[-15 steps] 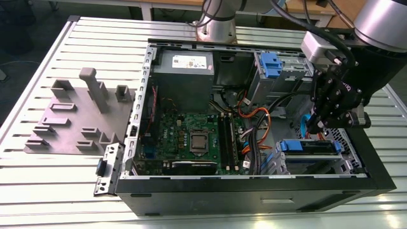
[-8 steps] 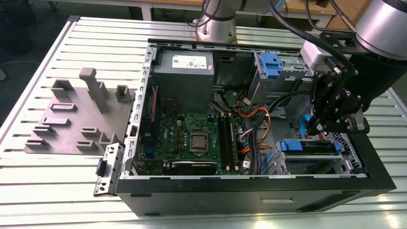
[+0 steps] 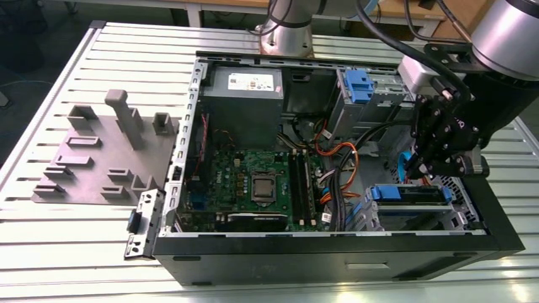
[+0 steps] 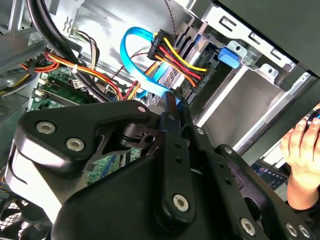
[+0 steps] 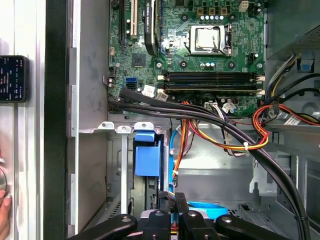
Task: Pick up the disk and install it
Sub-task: 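Insert the second disk wire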
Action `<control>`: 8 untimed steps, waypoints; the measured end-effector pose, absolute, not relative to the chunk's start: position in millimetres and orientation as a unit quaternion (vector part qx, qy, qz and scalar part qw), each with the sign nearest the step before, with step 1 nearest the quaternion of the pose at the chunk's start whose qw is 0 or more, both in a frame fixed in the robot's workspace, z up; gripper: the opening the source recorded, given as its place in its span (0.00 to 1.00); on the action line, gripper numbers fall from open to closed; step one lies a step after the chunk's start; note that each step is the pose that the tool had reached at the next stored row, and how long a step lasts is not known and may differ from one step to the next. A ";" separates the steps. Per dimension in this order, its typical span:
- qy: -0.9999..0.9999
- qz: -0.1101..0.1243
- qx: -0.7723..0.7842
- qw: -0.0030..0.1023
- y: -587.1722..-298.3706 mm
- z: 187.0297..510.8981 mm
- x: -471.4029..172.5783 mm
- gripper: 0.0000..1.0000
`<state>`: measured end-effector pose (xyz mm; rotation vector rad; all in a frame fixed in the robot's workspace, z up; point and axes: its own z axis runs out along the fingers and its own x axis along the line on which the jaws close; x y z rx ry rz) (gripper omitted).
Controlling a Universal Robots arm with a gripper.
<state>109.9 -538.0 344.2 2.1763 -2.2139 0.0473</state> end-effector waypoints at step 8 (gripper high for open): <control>-0.713 0.014 0.701 0.018 -542.3 344.0 109.9 0.16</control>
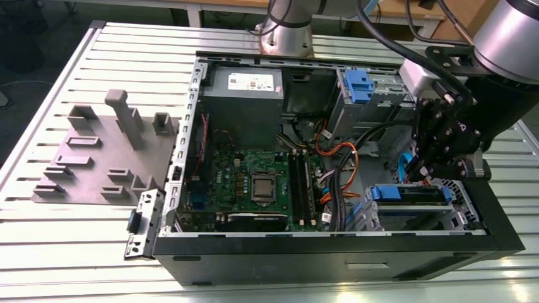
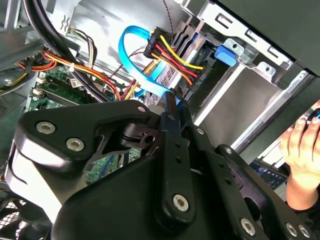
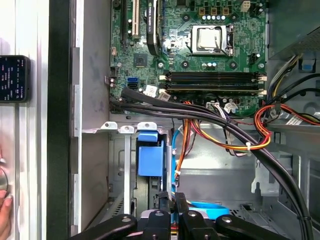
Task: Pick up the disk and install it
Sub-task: 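Insert the second disk wire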
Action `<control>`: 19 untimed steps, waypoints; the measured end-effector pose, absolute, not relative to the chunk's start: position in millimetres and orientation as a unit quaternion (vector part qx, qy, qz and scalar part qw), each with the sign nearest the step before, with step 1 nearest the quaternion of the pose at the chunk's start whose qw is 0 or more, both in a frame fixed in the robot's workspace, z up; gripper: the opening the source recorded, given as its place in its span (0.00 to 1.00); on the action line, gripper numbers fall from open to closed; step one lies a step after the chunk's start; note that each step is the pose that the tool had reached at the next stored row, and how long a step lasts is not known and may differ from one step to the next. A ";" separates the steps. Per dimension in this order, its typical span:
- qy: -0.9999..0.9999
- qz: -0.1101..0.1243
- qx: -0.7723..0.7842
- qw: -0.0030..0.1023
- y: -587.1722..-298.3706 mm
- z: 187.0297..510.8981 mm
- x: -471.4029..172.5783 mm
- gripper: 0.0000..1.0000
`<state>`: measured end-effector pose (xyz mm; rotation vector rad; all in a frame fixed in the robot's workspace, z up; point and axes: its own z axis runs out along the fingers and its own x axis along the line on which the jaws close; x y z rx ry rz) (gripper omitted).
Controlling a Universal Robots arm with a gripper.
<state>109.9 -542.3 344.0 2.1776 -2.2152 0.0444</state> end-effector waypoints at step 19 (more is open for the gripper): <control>-0.713 0.014 0.701 0.017 -548.3 343.9 109.9 0.16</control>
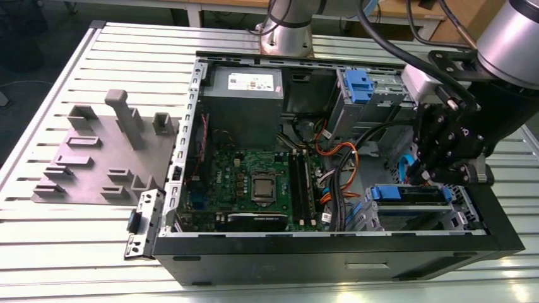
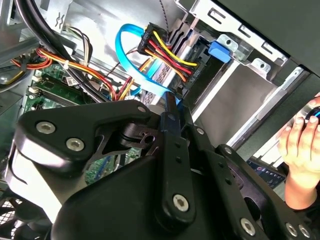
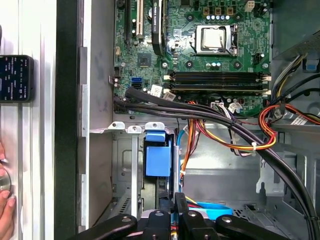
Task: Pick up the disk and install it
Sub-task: 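Insert the second disk wire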
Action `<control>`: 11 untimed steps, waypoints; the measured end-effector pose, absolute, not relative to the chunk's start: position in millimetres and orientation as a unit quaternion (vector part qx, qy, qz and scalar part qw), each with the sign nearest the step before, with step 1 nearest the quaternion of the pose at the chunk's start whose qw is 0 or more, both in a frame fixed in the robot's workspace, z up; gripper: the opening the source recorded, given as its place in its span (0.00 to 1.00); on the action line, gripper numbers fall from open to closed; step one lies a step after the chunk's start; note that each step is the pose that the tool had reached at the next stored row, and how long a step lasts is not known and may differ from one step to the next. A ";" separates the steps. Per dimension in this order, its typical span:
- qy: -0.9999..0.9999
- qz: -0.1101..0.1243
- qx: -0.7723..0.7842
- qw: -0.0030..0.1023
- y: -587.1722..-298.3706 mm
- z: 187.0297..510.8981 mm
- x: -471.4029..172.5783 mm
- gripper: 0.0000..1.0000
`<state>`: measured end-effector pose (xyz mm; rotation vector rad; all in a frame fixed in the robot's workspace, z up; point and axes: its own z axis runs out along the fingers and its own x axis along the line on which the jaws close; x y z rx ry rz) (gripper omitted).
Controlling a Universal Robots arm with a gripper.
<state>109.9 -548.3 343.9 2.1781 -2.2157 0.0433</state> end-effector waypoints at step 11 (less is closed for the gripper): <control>-0.713 0.013 0.701 0.007 -554.6 343.0 107.9 0.16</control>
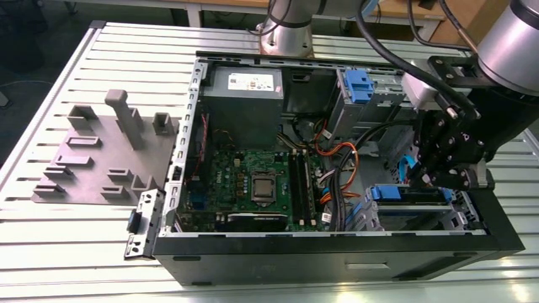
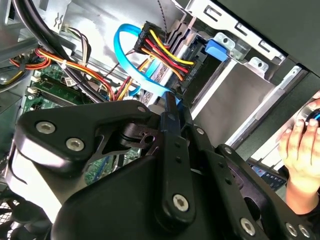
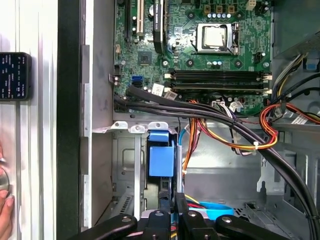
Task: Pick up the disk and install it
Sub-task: 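Insert the second disk wire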
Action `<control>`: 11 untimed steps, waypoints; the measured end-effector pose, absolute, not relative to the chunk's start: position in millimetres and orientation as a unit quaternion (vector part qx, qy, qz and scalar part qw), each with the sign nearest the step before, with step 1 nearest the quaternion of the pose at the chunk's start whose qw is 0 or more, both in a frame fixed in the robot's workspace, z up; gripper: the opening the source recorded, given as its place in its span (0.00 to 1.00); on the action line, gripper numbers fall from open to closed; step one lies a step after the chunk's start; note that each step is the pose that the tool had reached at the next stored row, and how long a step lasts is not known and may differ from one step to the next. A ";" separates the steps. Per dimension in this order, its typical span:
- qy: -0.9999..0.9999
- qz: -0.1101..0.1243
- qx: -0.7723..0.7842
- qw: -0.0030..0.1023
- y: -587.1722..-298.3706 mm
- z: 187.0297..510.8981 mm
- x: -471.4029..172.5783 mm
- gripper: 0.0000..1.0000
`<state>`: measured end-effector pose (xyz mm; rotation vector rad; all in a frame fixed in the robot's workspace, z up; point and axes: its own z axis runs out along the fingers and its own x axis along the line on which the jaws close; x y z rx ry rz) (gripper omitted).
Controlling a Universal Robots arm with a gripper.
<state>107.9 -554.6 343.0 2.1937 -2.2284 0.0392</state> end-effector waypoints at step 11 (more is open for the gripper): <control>-0.713 0.013 0.702 0.001 -558.1 339.1 107.3 0.16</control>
